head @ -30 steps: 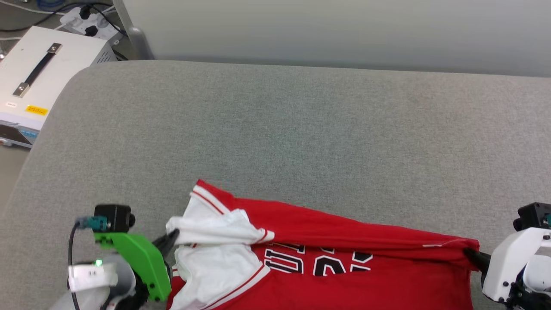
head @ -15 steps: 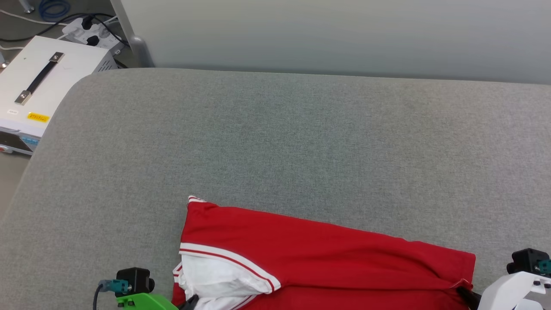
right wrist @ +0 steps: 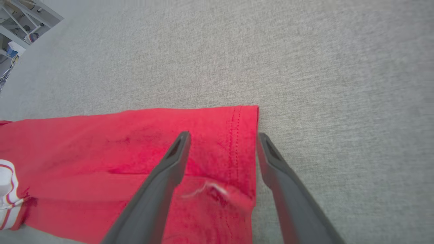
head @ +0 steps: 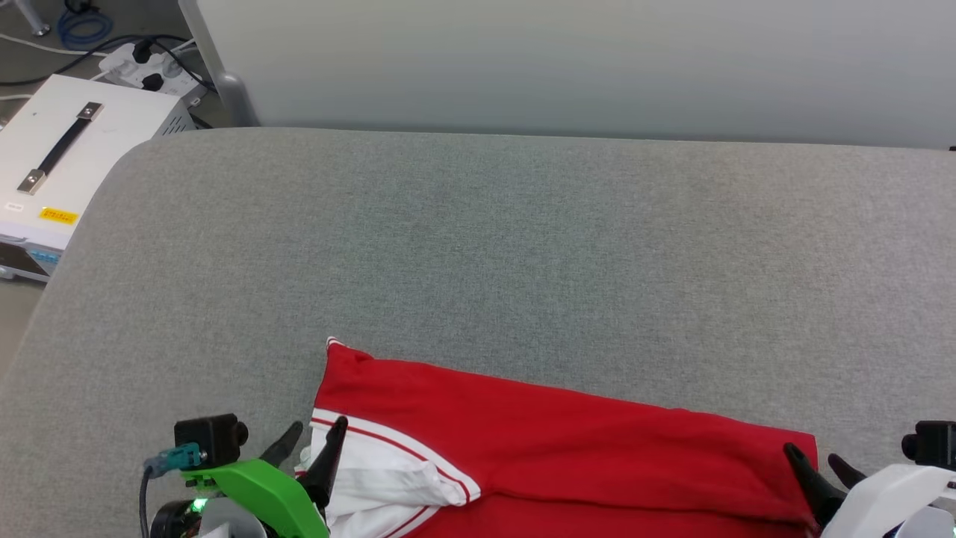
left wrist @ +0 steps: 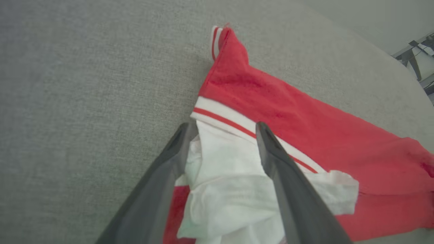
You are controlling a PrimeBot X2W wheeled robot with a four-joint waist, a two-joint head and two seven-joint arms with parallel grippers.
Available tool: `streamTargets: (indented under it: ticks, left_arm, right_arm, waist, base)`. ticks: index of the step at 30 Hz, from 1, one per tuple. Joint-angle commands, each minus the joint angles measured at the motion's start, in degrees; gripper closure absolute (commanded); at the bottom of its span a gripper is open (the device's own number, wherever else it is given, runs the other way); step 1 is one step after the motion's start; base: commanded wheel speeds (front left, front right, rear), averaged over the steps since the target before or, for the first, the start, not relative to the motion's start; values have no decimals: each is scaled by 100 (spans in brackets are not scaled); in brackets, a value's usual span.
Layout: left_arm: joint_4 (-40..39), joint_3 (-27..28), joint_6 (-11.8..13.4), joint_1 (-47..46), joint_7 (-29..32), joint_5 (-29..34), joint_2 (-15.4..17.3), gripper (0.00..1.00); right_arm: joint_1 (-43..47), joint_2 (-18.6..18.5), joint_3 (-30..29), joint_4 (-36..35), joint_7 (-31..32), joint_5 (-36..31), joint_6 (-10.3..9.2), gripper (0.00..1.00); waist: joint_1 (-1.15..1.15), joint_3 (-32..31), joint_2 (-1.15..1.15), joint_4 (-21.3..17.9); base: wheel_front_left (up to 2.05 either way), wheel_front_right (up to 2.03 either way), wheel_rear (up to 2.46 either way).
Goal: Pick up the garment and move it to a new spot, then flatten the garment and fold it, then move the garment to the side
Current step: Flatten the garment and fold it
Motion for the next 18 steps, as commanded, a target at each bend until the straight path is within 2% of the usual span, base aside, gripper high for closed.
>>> streamTargets:
  ticks: [1, 8, 13, 18]
  left_arm:
    - [-82, 39, 45, -113, -146, 173, 19, 0]
    - [-406, 487, 269, -168, -820, 859, -26, 0]
    - [-849, 1263, 451, -2, -855, 1891, -359, 0]
    - [-1164, 1590, 446, 203, -857, 2653, -637, 0]
  right_arm:
    - [-49, -52, -52, -78, 19, 36, -2, 0]
    - [72, -319, -464, -257, 831, -56, -2, 0]
    - [72, -426, -515, -399, 1466, -163, -2, 0]
    - [21, -384, -359, -326, 1664, -174, -2, 0]
  waist:
    - [0, -66, 0, -15]
    - [0, -192, 0, -45]
    - [0, -194, 0, 1]
    - [0, -120, 0, 102]
  base:
    - [0, 0, 0]
    - [0, 0, 0]
    - [0, 0, 0]
    - [0, 0, 0]
